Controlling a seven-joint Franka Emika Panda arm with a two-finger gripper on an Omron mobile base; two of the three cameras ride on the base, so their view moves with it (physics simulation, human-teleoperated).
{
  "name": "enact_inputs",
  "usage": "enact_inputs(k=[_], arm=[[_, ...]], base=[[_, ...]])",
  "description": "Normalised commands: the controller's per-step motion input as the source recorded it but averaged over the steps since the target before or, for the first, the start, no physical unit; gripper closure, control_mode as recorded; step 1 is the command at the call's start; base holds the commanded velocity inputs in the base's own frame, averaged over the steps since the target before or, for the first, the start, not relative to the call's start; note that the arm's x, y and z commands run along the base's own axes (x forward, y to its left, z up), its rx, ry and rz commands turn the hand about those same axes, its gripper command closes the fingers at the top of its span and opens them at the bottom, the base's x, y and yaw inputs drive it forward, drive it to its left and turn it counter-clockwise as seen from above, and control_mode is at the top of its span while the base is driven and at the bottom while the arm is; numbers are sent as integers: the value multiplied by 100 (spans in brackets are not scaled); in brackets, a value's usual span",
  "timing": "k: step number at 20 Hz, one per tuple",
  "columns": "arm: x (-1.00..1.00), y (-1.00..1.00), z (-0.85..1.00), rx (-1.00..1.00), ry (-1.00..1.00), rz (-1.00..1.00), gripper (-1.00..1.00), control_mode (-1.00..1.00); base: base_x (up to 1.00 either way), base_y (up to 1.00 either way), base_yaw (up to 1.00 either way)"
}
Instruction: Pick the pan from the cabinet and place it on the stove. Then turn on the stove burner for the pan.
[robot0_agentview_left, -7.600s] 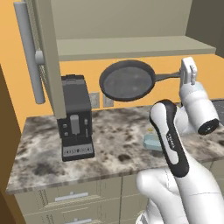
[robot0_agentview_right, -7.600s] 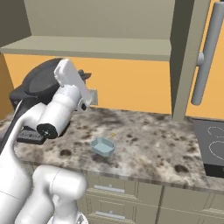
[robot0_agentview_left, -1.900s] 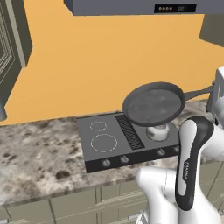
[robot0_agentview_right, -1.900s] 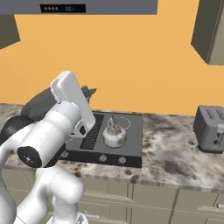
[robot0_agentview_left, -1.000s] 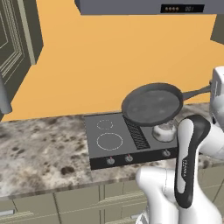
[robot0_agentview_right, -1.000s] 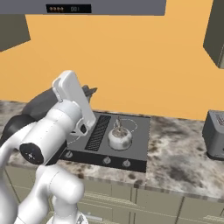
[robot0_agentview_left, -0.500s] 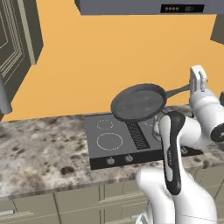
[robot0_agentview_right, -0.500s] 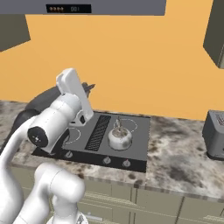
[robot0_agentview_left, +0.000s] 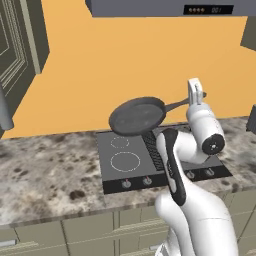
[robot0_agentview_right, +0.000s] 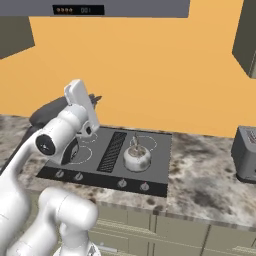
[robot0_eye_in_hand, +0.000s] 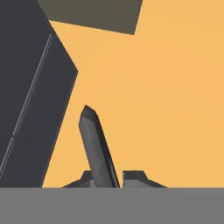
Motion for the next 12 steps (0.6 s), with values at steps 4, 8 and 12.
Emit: enact_inputs(k=[4, 8, 12], arm=[[49, 27, -28, 1, 0, 1, 100, -100], [31, 17, -33, 0, 0, 0, 100, -100], [21, 1, -33, 0, 0, -1, 100, -100]], base=[[0, 0, 0], [0, 0, 0], [0, 0, 0]])
